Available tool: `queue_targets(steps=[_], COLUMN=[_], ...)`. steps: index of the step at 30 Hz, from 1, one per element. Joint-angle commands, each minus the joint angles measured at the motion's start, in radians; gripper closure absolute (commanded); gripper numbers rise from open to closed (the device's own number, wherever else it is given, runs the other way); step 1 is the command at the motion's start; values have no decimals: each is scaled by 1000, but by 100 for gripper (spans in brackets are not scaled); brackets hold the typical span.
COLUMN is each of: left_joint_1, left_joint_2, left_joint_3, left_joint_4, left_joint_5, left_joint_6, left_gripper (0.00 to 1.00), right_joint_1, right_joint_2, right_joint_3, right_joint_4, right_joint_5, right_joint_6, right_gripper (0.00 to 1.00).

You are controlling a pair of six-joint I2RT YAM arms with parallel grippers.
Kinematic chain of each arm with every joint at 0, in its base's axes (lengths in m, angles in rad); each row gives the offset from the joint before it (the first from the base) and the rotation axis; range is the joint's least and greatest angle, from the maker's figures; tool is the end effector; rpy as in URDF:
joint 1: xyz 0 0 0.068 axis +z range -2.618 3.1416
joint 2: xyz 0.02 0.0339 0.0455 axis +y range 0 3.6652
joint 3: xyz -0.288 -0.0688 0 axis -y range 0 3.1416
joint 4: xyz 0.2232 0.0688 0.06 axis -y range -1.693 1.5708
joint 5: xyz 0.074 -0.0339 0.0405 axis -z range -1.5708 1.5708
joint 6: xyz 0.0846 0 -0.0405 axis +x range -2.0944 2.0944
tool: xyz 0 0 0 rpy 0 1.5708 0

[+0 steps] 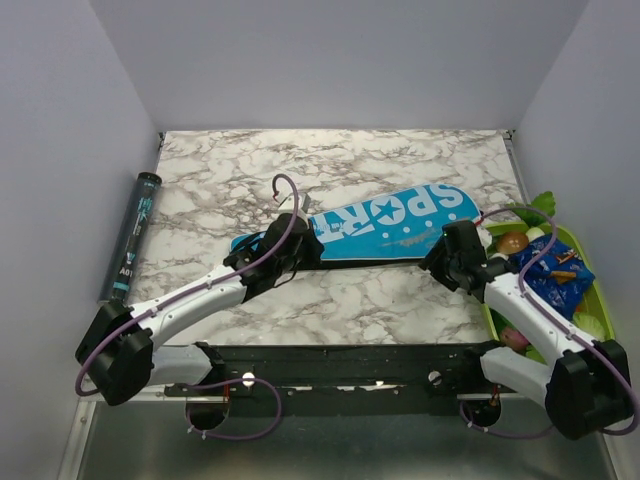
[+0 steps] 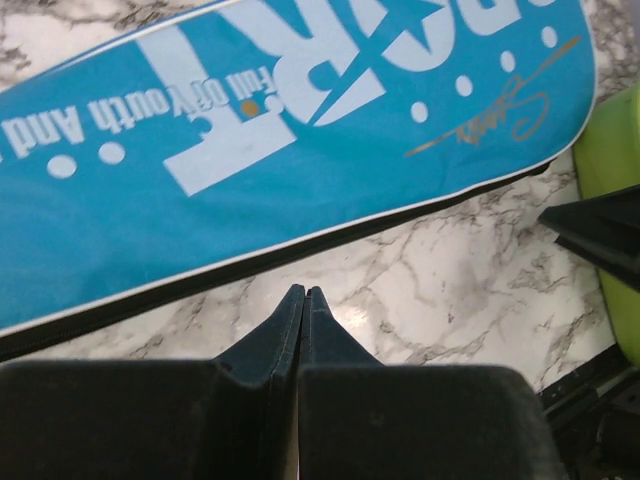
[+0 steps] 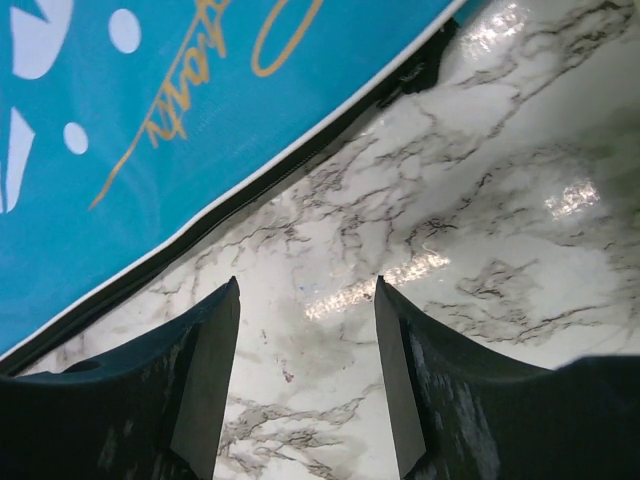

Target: Pack up the badminton gear

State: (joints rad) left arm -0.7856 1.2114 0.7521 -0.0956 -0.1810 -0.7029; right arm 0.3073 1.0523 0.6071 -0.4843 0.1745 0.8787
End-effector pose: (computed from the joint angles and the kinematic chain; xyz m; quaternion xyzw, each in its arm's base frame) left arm 0.2080 -0.1866 0.2551 -0.0079 0.8712 -0.2701 0.4098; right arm 0.1938 0.0461 0.1956 0.2928 0.8994 0.1069 0.3066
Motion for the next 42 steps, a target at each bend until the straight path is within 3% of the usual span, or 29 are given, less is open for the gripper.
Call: queue_targets(steps=[1, 5, 8, 19, 26, 31, 33, 36, 37, 38, 39, 42], left_joint_1=[-3, 0, 3, 3, 3, 5, 5, 8, 8, 9, 12, 16], left_joint_2=[59, 88, 82, 79, 96, 105, 99, 85, 76, 71, 66, 45], left_joint_3=[75, 90, 72, 18, 10, 7, 1, -13, -16, -22, -25, -37], left_joint_4=[54, 77, 83, 114, 117, 111, 111, 106, 102, 99, 97, 97], left_joint_5=[43, 46, 58, 87, 98, 98, 97, 84, 81, 74, 71, 60], left_joint_6=[52, 62, 66, 62, 65, 65, 66, 71, 71, 74, 77, 88], left_gripper=[94, 94, 94, 94, 94, 94, 94, 94, 94, 94, 94, 94], right_joint_1=[-7, -8, -7, -7, -7, -7, -5, -5, -4, -5, -4, -4], right_joint_2=[56, 126, 150, 195, 255, 388, 425, 471, 479, 492, 498, 509], right_joint_3=[-27, -38, -116, -246, -267, -228, -213, -202, -182, -167, -152, -115], right_joint_4=[41, 130, 300, 611, 687, 750, 766, 797, 781, 765, 750, 731], right_joint_5=[62, 26, 8, -53, -56, -84, -98, -110, -113, -124, -128, -165], right_joint_6=[121, 215, 319, 385, 419, 442, 447, 430, 418, 401, 357, 254], right_gripper=[36, 36, 36, 37, 38, 41, 46, 74, 88, 94, 99, 99])
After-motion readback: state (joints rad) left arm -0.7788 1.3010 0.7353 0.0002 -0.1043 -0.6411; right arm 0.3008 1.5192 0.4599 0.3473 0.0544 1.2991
